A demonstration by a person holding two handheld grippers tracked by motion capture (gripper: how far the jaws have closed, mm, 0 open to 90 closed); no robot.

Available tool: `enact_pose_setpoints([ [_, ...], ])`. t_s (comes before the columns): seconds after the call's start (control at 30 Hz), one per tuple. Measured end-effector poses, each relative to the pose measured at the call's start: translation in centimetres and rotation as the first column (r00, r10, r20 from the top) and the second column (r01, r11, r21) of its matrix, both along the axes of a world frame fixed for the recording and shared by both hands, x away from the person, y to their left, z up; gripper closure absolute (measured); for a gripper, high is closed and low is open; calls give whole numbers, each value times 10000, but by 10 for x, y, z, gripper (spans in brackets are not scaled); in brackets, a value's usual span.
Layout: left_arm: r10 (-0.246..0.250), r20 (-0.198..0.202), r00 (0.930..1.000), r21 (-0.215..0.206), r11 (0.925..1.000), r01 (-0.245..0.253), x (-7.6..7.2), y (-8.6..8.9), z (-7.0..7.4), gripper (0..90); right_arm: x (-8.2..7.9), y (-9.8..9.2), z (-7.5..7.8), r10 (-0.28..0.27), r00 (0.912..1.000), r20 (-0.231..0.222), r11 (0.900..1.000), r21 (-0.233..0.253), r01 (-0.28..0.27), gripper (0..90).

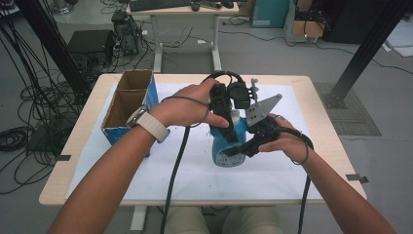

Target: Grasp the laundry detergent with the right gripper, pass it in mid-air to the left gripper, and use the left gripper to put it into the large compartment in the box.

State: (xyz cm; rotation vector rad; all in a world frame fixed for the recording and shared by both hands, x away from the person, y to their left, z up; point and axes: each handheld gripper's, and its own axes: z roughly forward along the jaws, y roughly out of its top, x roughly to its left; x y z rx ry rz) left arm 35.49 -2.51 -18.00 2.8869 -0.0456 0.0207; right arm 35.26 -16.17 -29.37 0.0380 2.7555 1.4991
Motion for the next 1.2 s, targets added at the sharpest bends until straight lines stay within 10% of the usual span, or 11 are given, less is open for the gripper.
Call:
enact_pose_setpoints([
  [1.2, 201, 23, 9998, -89, 9998, -201, 3, 5, 1, 375, 5, 4, 3, 63, 10000, 41, 9997, -216, -62, 430],
])
